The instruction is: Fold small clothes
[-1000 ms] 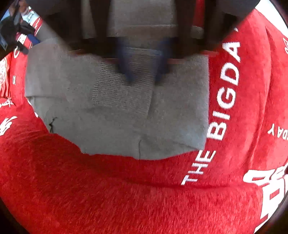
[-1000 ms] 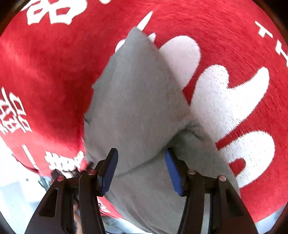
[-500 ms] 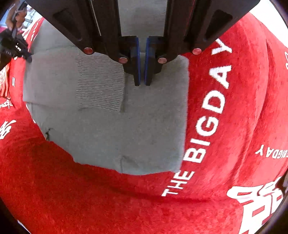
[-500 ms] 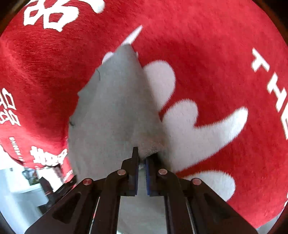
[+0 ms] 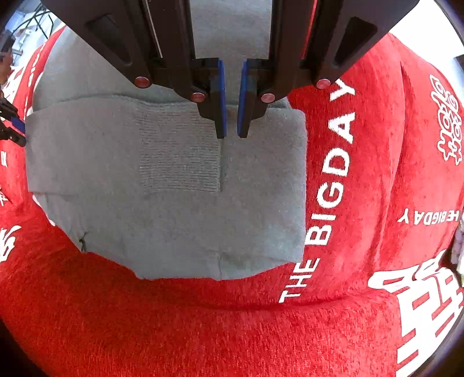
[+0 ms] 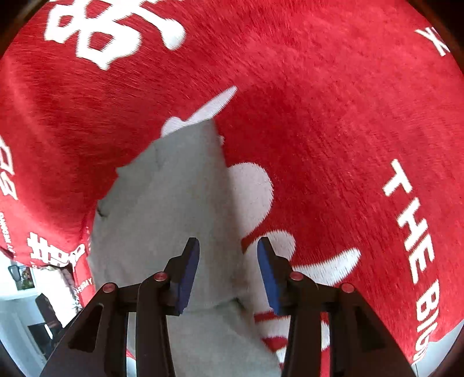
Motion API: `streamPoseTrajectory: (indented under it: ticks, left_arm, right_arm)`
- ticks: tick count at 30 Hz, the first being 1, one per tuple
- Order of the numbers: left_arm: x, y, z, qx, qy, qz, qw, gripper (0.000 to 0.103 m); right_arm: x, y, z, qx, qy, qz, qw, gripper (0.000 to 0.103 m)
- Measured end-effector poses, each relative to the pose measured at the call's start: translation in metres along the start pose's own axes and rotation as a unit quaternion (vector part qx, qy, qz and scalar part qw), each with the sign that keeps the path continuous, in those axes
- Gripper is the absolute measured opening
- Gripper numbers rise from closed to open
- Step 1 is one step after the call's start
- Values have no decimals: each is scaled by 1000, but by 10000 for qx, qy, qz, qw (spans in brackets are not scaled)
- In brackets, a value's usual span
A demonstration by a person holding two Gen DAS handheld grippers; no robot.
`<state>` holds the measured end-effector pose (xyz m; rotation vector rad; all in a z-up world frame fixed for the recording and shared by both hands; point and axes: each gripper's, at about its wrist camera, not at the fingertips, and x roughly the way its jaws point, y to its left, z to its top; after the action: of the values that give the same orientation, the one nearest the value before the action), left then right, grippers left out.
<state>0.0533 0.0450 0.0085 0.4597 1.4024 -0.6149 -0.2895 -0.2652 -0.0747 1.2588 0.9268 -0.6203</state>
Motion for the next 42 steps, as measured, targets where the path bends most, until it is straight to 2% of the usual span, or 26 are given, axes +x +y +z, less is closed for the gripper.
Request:
streamPoseTrajectory:
  ticks: [1, 3, 4, 5, 6, 7, 8, 13, 18, 20, 22, 23, 30, 33, 38, 42]
  left_arm:
    - [0, -1, -2, -21, -49, 33, 10000, 8]
    - [-1, -3, -5, -73, -119, 72, 9999, 10]
    - [-1, -3, -7, -99, -119, 86, 9998, 19]
    - [0, -3, -9, -130, -92, 84, 9998, 62]
    - [-1, -2, -11, -185, -98, 118, 9997, 100]
    - [-5, -2, -13, -249, -198, 180, 9993, 102]
    - [-11, -3, -14, -213, -312, 155, 9992, 102]
    - [-17, -13, -19, -64, -234, 201, 9995, 102]
    - [-14, -17, -19, -131, -50, 268, 9995, 102]
    - [-12, -18, -24, -180, 78, 177, 9997, 102]
    - [-11, -19, -27, -143, 129, 110, 9998, 102]
    - [-14, -22, -30, -102, 115, 116, 9998, 102]
    - [-22, -32, -40, -182, 173, -6, 9997, 102]
    - [-26, -38, -44, -212, 198, -4, 9996, 102]
    - [-33, -48, -53, -187, 200, 92, 9996, 102]
    - [-35, -53, -60, -256, 211, 169, 9993, 102]
  right_arm:
    - [-2, 0, -1, -98, -6, -2, 10000, 8]
    - [-2, 6, -4, -415, -119, -304, 9986, 8]
    - [1, 7, -5, -602, -125, -509, 9968, 8]
    - [3, 6, -6, -701, -114, -599, 9957, 8]
    - [5, 6, -7, -686, -134, -563, 9960, 9]
    - [4, 6, -6, -660, -130, -567, 9961, 9]
    - [2, 7, -6, -658, -136, -603, 9959, 9]
    - [-17, 10, -15, -712, -142, -845, 9938, 12]
    - [-33, 14, -31, -711, -35, -782, 9944, 12]
    - [-36, 15, -38, -683, 77, -703, 9952, 16]
    - [-37, 18, -46, -680, 163, -637, 9955, 39]
    - [-37, 19, -50, -692, 188, -606, 9956, 44]
    - [-30, 28, -74, -739, 530, -405, 9950, 45]
    - [-29, 31, -80, -775, 643, -340, 9943, 55]
    - [-24, 35, -85, -865, 822, -241, 9926, 56]
    - [-22, 35, -88, -942, 923, -138, 9912, 66]
